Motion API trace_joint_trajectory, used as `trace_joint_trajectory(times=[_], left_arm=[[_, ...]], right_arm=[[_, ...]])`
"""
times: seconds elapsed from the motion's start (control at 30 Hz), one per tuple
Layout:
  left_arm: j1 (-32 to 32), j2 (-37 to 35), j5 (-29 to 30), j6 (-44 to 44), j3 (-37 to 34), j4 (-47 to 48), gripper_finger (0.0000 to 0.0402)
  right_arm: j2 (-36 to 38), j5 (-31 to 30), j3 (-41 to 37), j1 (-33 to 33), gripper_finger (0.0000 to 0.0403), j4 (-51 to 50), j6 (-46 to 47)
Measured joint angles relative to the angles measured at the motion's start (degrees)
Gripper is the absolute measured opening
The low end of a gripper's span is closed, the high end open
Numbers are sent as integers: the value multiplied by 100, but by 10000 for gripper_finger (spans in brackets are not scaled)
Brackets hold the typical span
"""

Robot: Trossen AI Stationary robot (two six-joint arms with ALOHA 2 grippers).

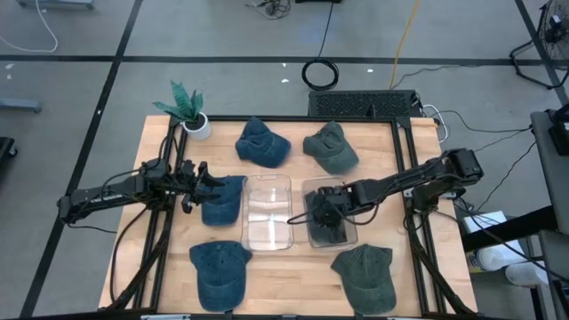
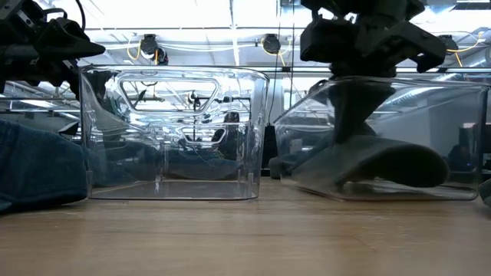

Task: Pick & Place hat
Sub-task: Put the middle gray cap into the right transparent bin

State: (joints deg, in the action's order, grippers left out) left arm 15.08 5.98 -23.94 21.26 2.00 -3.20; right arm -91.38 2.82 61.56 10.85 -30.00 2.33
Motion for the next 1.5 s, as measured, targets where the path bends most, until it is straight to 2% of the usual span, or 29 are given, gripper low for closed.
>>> trace_joint_trajectory(times=[0.1, 0.27, 0.37, 0.53, 0.67, 0.83, 1.03, 1.5], left_arm=[[-1, 0, 0, 0, 0, -2, 228], [0, 1, 0, 0, 0, 0, 228], [1, 1, 2, 0, 0, 0, 228], [1, 0, 1, 0, 0, 0, 228], [0, 1, 2, 1, 0, 0, 228], [1, 0, 2, 0, 0, -2, 228], [1, 1, 0, 0, 0, -1, 228], [2, 2, 0, 2, 0, -37, 228]], right_arm=[[99, -242, 172, 77, 0, -208, -7], [100, -885, 772, 366, 0, -1405, 58], [121, -889, 1021, 504, 0, -1723, 194], [108, -878, 960, 621, 0, -2238, 511], [16, -838, 614, 613, 0, -1962, 599], [72, -254, 54, 492, 0, -1071, 566], [66, -172, -356, 371, 0, -880, 727], [353, -124, 77, 422, 0, -764, 549]])
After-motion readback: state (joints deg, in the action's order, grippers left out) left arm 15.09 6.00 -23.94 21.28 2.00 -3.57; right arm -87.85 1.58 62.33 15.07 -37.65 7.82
